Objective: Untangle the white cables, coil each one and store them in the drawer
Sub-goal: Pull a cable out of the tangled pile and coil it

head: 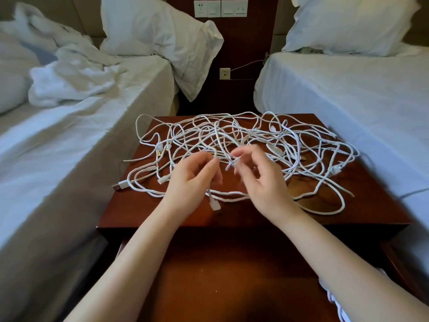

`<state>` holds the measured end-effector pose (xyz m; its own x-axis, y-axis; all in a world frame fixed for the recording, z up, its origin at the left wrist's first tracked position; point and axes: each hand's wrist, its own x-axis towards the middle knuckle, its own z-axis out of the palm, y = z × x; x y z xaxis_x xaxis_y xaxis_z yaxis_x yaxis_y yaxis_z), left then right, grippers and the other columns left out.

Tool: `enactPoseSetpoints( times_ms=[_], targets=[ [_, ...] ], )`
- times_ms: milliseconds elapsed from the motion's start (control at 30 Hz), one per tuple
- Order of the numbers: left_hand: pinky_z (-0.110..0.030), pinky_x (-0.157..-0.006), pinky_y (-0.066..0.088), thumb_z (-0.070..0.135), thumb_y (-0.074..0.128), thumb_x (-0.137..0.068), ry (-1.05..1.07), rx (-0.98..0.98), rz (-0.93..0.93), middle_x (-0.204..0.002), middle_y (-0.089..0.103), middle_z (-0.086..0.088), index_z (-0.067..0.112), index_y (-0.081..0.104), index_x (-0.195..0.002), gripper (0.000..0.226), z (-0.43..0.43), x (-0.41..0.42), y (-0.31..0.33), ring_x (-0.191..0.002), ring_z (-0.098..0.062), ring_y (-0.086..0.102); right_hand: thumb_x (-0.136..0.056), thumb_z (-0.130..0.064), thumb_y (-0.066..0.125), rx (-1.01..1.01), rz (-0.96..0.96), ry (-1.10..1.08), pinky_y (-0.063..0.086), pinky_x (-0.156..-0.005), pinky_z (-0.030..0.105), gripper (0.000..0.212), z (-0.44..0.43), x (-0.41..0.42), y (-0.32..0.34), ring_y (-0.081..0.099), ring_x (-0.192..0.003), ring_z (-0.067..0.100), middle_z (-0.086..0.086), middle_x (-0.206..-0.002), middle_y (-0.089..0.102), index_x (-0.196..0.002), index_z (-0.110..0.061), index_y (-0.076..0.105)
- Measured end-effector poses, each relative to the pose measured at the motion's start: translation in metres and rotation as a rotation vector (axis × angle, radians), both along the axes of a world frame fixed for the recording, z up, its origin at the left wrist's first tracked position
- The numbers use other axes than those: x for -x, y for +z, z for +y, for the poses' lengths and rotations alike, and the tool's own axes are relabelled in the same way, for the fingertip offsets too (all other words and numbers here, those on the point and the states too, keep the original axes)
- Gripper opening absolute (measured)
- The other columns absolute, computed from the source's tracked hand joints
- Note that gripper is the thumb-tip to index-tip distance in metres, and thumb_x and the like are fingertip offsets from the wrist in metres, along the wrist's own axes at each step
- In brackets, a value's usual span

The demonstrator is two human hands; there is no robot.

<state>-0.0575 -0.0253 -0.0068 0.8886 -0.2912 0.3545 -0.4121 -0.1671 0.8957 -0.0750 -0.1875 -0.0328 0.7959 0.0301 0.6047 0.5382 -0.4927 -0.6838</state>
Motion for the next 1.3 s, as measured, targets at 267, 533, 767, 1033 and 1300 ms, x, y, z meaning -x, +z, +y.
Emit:
enactPoseSetpoints(
  times_ms=[267, 533, 767, 1033, 1300],
  targets=[
    [-0.014, -0.047, 0.03, 0.025, 0.053, -0.091, -0.307, -0.034, 0.033, -0.049, 0.042, 0.012, 0.015, 0.057, -0.066, 0.027, -0.008, 0.015, 0.003, -0.044, -0.004, 0.035, -0.095, -0.023, 0.044, 0.22, -0.119, -0.046, 0.034, -0.095, 0.008, 0.029, -0.014, -0.006, 0.006, 0.051, -0.113, 0.008, -0.001, -0.116, 0.061, -0.102, -0.01, 0.069],
    [-0.018, -0.047, 0.029, 0.03, 0.043, -0.094, -0.195, -0.041, 0.157, -0.048, 0.037, 0.01, 0.029, 0.043, -0.051, 0.043, -0.007, 0.0, -0.01, -0.045, -0.006, 0.031, -0.097, -0.021, 0.049, 0.035, -0.151, -0.032, 0.042, -0.06, 0.02, 0.026, -0.024, -0.002, 0.016, 0.052, -0.064, 0.009, 0.0, -0.068, 0.055, -0.082, -0.001, 0.057],
    [-0.022, -0.042, 0.027, 0.018, 0.04, -0.102, -0.063, 0.003, 0.229, -0.048, 0.036, 0.005, 0.01, 0.044, -0.064, 0.039, -0.006, -0.007, -0.018, -0.043, -0.01, 0.032, -0.086, -0.004, 0.054, 0.002, 0.021, 0.162, 0.028, -0.049, 0.016, 0.024, -0.028, 0.0, 0.014, 0.038, -0.046, 0.009, -0.008, -0.051, 0.042, -0.062, -0.007, 0.053],
    [-0.022, -0.043, 0.025, 0.024, 0.046, -0.1, 0.013, 0.018, 0.264, -0.043, 0.034, 0.005, 0.009, 0.052, -0.06, 0.043, 0.001, -0.013, -0.018, -0.039, -0.01, 0.029, -0.099, -0.031, 0.045, 0.367, -0.107, -0.067, 0.036, -0.046, 0.028, 0.035, -0.034, -0.009, 0.006, 0.043, -0.044, 0.014, -0.004, -0.052, 0.049, -0.078, -0.009, 0.061],
    [-0.02, -0.049, 0.033, 0.018, 0.043, -0.09, -0.828, 0.187, 0.523, -0.052, 0.033, -0.001, 0.009, 0.045, -0.061, 0.03, -0.005, 0.006, 0.0, -0.045, -0.011, 0.03, -0.1, -0.033, 0.047, 0.439, -0.285, -0.23, 0.05, -0.052, 0.036, 0.031, -0.039, -0.013, -0.008, 0.056, -0.056, 0.013, -0.008, -0.068, 0.063, -0.096, -0.015, 0.072]
  ],
)
